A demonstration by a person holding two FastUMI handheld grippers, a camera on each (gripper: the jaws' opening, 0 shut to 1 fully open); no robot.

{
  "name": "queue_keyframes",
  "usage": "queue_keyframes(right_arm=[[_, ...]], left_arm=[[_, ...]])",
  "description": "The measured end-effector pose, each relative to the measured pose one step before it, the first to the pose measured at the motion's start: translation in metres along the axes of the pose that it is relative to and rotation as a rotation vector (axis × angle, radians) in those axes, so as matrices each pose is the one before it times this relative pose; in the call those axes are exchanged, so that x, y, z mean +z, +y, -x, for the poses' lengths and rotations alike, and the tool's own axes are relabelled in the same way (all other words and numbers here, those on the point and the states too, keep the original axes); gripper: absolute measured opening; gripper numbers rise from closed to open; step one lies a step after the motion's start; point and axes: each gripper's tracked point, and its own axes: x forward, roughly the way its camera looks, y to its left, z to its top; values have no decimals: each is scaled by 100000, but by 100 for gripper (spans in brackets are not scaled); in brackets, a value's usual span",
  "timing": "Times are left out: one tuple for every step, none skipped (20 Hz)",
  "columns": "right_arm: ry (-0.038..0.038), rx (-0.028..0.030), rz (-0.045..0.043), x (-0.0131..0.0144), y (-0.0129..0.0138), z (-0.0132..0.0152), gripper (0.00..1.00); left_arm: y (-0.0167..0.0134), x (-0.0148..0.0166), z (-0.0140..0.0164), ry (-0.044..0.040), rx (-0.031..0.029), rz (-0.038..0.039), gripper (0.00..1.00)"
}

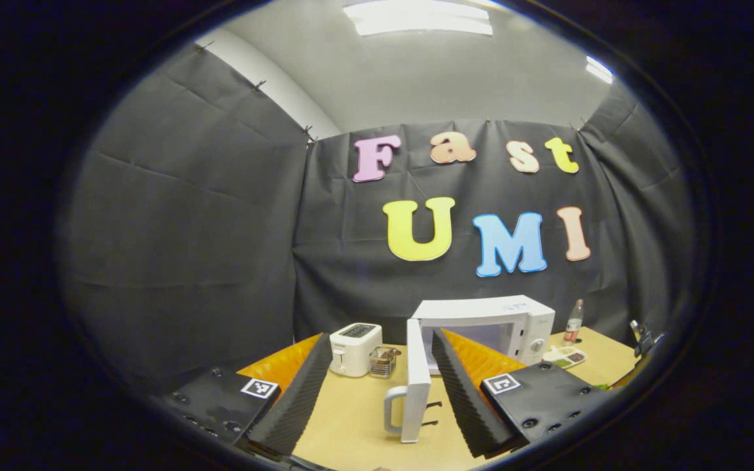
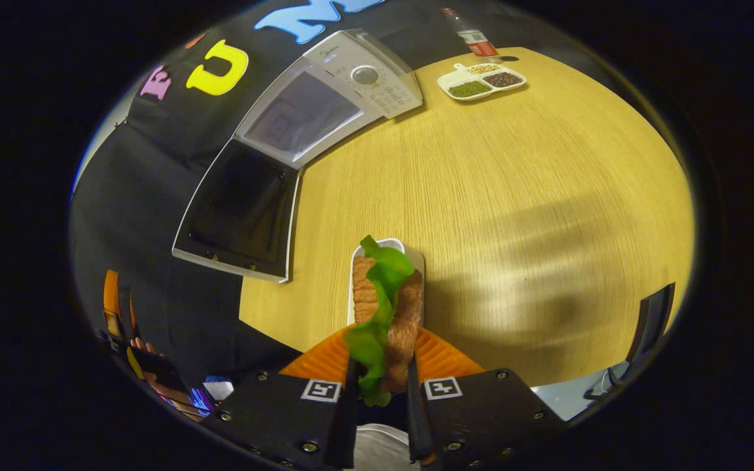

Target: Open the microwave oven with the left hand, put the food in, and close the microwave oven.

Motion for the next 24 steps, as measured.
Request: queue_keyframes(right_arm=[[-833, -393, 504, 335, 185, 243, 31], [-223, 512, 1569, 355, 312, 265, 32], [-1219, 968, 971, 545, 660, 287, 32], [-1349, 1092, 743, 839, 650, 308, 32], [-1926, 1007, 757, 824, 761, 376, 32], [-1941, 1243, 444, 1077, 819, 88, 31], [-1735, 1391, 119, 866, 982, 24, 31], [-2289, 1489, -204, 1220, 938, -199, 31], [-2532, 1237, -129, 1004, 1038, -239, 32], [-2690, 965, -53, 1155, 917, -598, 31], [-2307, 742, 542, 961, 1013, -602, 31], [-2831, -95, 1875, 1120, 628, -864, 31], [-2218, -1158, 1859, 812, 421, -798, 31], [-1815, -1361, 1427, 433, 293, -1135, 31], [-1759, -744, 834, 715, 488, -943, 31], [-1772, -308, 565, 469, 622, -830, 31], [-1791, -93, 683, 589, 531, -990, 31], [-1712, -145, 560, 504, 560, -884, 31], [-1711, 143, -34, 579, 594, -1005, 31], [-1347, 434, -558, 407, 616, -964, 32], [-1796, 337, -878, 485, 508, -936, 31], [-1855, -216, -582, 463, 521, -1037, 31], [-1838, -478, -344, 334, 303, -1223, 31], [-1920, -547, -142, 447, 389, -921, 31]], left_arm=[[42, -52, 33, 241, 298, 447, 100], [174, -6, -337, 134, 295, 484, 100], [340, 89, -283, -4, 787, -86, 100], [389, 217, -402, -473, 740, -200, 98], [33, -86, -415, -390, 233, -158, 98], [119, -41, -499, -310, 9, -146, 98], [-70, -104, -492, -379, -439, 155, 98], [-27, -101, -553, -21, -683, 480, 94], [-169, -374, -788, 400, -818, 399, 100], [82, -162, -724, 506, -587, 223, 98], [201, 34, -676, 45, -451, 117, 98], [233, 166, -729, -631, -619, 189, 98], [173, 199, -589, -750, -557, -5, 98], [308, 110, -654, -156, -360, -761, 98], [460, 2, -422, -375, 49, -1381, 100], [500, 112, -483, -544, -177, -872, 98], [334, -33, -487, -141, -182, -219, 98], [457, -66, -429, 197, -122, 310, 98], [565, -208, -424, 382, 74, 467, 98], [596, -227, -401, 393, 197, 375, 100], [653, -128, -368, 392, 288, 201, 98], [715, -205, -334, 447, 432, 4, 98], [471, -479, -516, 707, 379, -40, 94], [581, -202, -306, 554, 126, -8, 98]])
